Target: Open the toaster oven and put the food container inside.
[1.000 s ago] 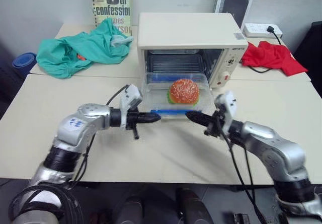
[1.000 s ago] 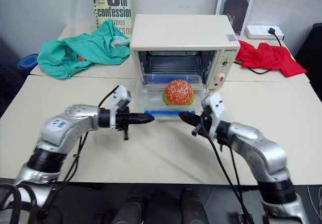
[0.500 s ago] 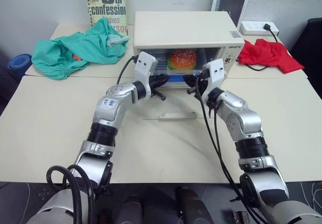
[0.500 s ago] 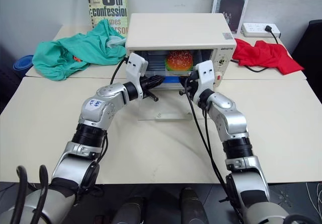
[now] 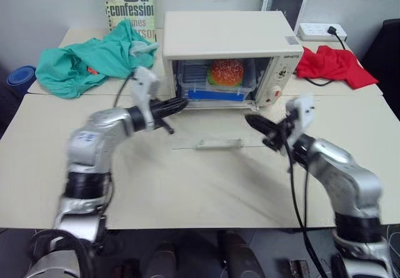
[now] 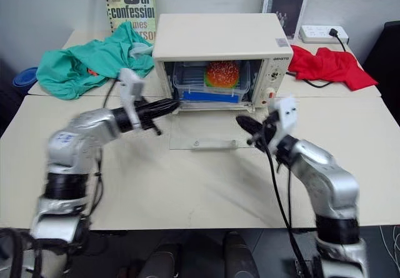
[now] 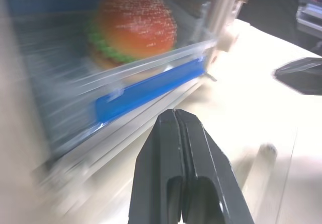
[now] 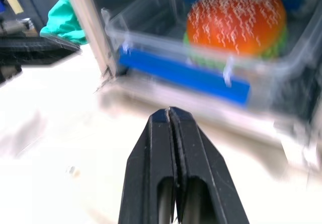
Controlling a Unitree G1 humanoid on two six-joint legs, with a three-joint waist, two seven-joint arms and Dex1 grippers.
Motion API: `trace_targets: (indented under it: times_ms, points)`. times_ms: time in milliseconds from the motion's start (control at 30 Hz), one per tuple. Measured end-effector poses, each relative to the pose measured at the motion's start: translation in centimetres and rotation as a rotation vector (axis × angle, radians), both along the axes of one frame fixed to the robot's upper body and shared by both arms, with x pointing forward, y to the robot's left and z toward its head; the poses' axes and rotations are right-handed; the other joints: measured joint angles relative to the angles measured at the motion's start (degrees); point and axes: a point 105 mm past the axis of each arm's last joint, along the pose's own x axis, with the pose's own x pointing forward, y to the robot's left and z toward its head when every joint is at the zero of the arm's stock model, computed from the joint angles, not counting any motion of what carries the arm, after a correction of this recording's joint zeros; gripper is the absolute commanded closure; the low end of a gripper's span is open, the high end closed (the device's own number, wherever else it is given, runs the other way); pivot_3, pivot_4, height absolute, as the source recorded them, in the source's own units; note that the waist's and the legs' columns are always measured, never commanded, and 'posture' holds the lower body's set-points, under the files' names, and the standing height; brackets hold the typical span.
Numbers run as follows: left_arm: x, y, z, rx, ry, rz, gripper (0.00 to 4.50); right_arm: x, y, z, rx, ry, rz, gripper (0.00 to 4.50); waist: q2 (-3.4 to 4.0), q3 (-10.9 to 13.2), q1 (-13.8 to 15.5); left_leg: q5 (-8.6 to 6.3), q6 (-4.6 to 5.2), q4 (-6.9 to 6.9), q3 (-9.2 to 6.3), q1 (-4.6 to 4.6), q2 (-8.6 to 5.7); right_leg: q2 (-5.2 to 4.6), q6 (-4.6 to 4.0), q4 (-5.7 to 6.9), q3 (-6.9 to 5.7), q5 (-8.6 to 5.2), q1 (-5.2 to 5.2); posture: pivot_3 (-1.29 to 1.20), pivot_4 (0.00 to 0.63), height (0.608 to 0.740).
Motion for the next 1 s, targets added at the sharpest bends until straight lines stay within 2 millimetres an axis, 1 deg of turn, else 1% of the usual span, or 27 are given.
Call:
trace_targets:
  times_ms: [67,133,167,233,300,367,400,467,600,667,733,767,800,833,900,933,967,1000]
  points:
    - [-2.3,2.2,1.1,0.058,-0.024,-0.063,3.03,-2.4,-0.3,-1.6,-0.043,0.074,0.036,4.5,0.0,0.0,0.0,0.02,0.02,-0.03,0.03,0.18,-0.01,0.01,-0.05,-0.03,0.01,-0.03,0.14,0.0,0.15,0.74]
    - [-4.5,3.5,1.6,0.138,-0.017,-0.142,2.36,-3.7,-0.5,-3.2,-0.048,0.15,0.03,4.5,-0.01,0.0,0.0,0.02,0.03,-0.03,0.04,0.45,-0.01,0.03,-0.11,-0.07,0.0,-0.06,0.47,0.0,0.15,0.74]
    - [-5.2,4.0,1.9,0.172,-0.012,-0.168,2.04,-3.9,-0.7,-3.9,-0.053,0.182,0.015,4.5,0.0,0.0,0.0,0.02,0.04,-0.04,0.02,0.61,-0.03,0.04,-0.13,-0.16,-0.01,-0.07,0.68,0.0,0.15,0.74]
    - [-6.0,4.7,2.7,0.201,-0.018,-0.198,1.43,-3.9,-1.0,-4.8,-0.068,0.212,-0.009,4.5,0.0,0.0,0.0,0.03,0.07,-0.05,0.01,0.71,-0.04,0.05,-0.13,-0.3,-0.01,-0.07,0.85,0.0,0.15,0.74]
    - [-6.4,4.9,3.7,0.198,-0.041,-0.214,0.83,-3.5,-1.2,-5.6,-0.087,0.236,-0.034,4.5,0.0,0.0,0.2,0.05,0.1,-0.02,-0.05,0.65,-0.04,0.05,-0.12,-0.36,-0.05,-0.07,0.86,0.0,0.15,0.74]
    - [-6.7,5.2,4.6,0.216,-0.056,-0.224,0.22,-2.2,-1.6,-6.5,-0.078,0.254,-0.087,4.5,-0.02,0.0,0.1,0.04,0.11,-0.03,-0.08,0.62,-0.04,0.06,-0.09,-0.34,-0.07,-0.05,0.85,0.0,0.15,0.74]
    - [-6.8,5.2,4.9,0.228,-0.064,-0.23,0.03,-1.5,-1.8,-6.9,-0.078,0.256,-0.111,4.5,-0.01,0.0,0.1,0.04,0.11,-0.04,-0.08,0.59,-0.06,0.04,-0.08,-0.33,-0.06,-0.04,0.81,0.0,0.15,0.74]
    - [-7.0,5.1,5.5,0.239,-0.091,-0.24,0.03,-0.4,-2.0,-7.4,-0.074,0.257,-0.143,4.5,0.0,0.0,0.1,0.04,0.12,-0.12,-0.08,0.57,-0.06,0.04,-0.09,-0.32,-0.06,-0.05,0.74,0.0,0.15,0.74]
    - [-6.9,4.9,5.8,0.232,-0.11,-0.245,0.03,1.1,-1.9,-7.1,-0.082,0.217,-0.162,4.5,0.0,0.0,-0.1,0.03,0.12,-0.18,-0.08,0.42,-0.01,0.06,-0.09,-0.32,-0.07,-0.06,0.54,0.0,0.15,0.74]
    - [-6.9,4.8,5.8,0.227,-0.114,-0.248,0.03,1.7,-1.7,-6.3,-0.068,0.186,-0.164,4.5,0.0,0.0,-0.2,0.03,0.12,-0.16,-0.05,0.42,-0.01,0.05,-0.09,-0.29,-0.06,-0.06,0.53,0.0,0.15,0.74]
    - [-6.9,4.7,5.8,0.227,-0.122,-0.251,0.03,2.2,-1.5,-5.2,-0.059,0.146,-0.158,4.5,0.01,0.0,-0.2,0.04,0.12,-0.15,-0.07,0.44,-0.01,0.06,-0.09,-0.27,-0.07,-0.06,0.55,0.0,0.15,0.74]
    - [-6.9,4.7,5.9,0.228,-0.128,-0.252,0.03,2.3,-1.6,-4.5,-0.047,0.133,-0.151,4.5,0.02,0.0,-0.2,0.04,0.12,-0.13,-0.08,0.43,-0.01,0.06,-0.09,-0.27,-0.07,-0.06,0.55,0.0,0.15,0.74]
    - [-6.9,4.7,5.8,0.229,-0.132,-0.252,0.03,2.3,-2.0,-3.4,-0.04,0.112,-0.135,4.5,0.1,0.1,-0.1,0.04,0.12,-0.12,-0.07,0.41,-0.03,0.03,-0.09,-0.27,-0.06,-0.06,0.55,0.0,0.15,0.74]
    - [-6.9,4.8,5.8,0.23,-0.132,-0.251,0.01,2.3,-2.3,-2.7,-0.043,0.096,-0.129,4.33,0.16,0.1,0.0,0.04,0.12,-0.11,-0.05,0.41,-0.05,0.01,-0.09,-0.27,-0.05,-0.06,0.55,0.0,0.15,0.74]
    - [-6.5,5.3,5.6,0.222,-0.125,-0.24,0.0,1.8,-3.7,1.5,-0.037,0.018,-0.091,3.92,0.31,0.2,0.1,0.03,0.12,-0.09,-0.06,0.38,-0.06,0.0,-0.07,-0.29,-0.06,-0.05,0.55,0.0,0.15,0.74]
    - [-6.4,5.6,5.5,0.22,-0.12,-0.232,0.0,1.4,-4.7,4.0,-0.042,-0.041,-0.089,3.53,0.31,0.2,0.2,0.03,0.12,-0.12,-0.09,0.4,-0.04,0.03,-0.08,-0.32,-0.09,-0.05,0.57,0.0,0.15,0.74]
    - [-6.3,5.7,5.4,0.218,-0.118,-0.231,0.0,0.9,-5.3,5.7,-0.049,-0.076,-0.082,3.32,0.31,0.2,0.2,0.03,0.13,-0.14,-0.13,0.4,0.0,0.06,-0.09,-0.33,-0.14,-0.06,0.58,0.0,0.15,0.74]
    - [-6.2,5.9,5.3,0.216,-0.113,-0.226,0.0,0.3,-6.0,7.3,-0.066,-0.104,-0.074,2.89,0.3,0.2,0.2,0.02,0.14,-0.18,-0.16,0.41,0.02,0.08,-0.11,-0.36,-0.17,-0.07,0.61,0.0,0.15,0.74]
